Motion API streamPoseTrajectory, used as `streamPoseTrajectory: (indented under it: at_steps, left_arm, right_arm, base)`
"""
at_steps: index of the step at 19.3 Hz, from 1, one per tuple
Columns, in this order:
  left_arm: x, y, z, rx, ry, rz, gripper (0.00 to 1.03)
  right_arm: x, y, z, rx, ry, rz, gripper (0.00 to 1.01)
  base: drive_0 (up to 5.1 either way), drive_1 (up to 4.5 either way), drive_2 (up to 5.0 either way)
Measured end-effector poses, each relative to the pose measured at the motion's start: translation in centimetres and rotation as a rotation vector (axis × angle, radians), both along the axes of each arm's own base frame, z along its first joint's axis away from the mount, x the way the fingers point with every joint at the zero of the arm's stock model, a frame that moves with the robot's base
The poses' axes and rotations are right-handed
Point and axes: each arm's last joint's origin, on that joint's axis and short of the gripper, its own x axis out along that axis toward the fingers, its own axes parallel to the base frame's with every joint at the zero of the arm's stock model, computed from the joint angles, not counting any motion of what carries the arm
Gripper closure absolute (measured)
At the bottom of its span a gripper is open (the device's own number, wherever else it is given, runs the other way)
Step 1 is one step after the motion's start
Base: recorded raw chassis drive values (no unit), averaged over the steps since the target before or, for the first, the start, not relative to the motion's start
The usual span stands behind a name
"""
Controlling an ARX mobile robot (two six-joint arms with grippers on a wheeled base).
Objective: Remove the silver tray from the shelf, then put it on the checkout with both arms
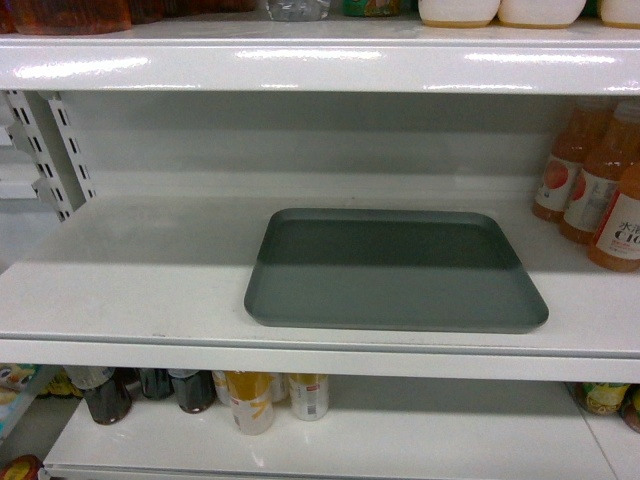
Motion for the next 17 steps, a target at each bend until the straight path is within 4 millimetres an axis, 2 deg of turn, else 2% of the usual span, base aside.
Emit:
streamPoseTrajectory:
  at_steps: [2, 5, 8, 10, 13, 17]
  left_arm:
    - [5.1, -0.8, -1.5, -0.052, 0.092, -0.057, 0.05]
    - [9.8, -2.8, -4.0, -0.059, 0.208, -0.110, 0.05]
    - [14.1, -5.0, -6.6, -0.038, 0.306, -0.133, 0.05]
    - [17.5, -6.6, -7.8, -0.047, 0.340, -0.141, 0.05]
    - [20.6, -7.8, -8.6, -0.060, 0.354, -0.132, 0.05]
    - [23.7, -8.7, -9.4, -0.058, 0.380, -0.118, 0.05]
  right_arm:
    - [3.5, 1.2, -1.4, -0.016, 0.072, 0.032, 0.03]
    - [8.0, 2.1, -2.6, 0.009, 0.129, 0.033, 0.03]
    - [12.4, 2.5, -4.6, 0.025, 0.242, 0.010, 0.03]
    - [16.4, 2.4, -5.7, 0.040, 0.284, -0.030, 0.03]
    - [19.9, 2.0, -6.5, 0.051, 0.307, -0.069, 0.03]
    - [23.2, 2.0, -7.3, 0.051, 0.326, -0.100, 0.03]
  base:
    - [0.0, 0.00, 0.0]
    - [0.0, 0.00, 0.0]
    - [0.0, 0.00, 0.0]
    - [0.0, 0.00, 0.0]
    - [0.0, 0.00, 0.0]
    - [0.0, 0.00, 0.0]
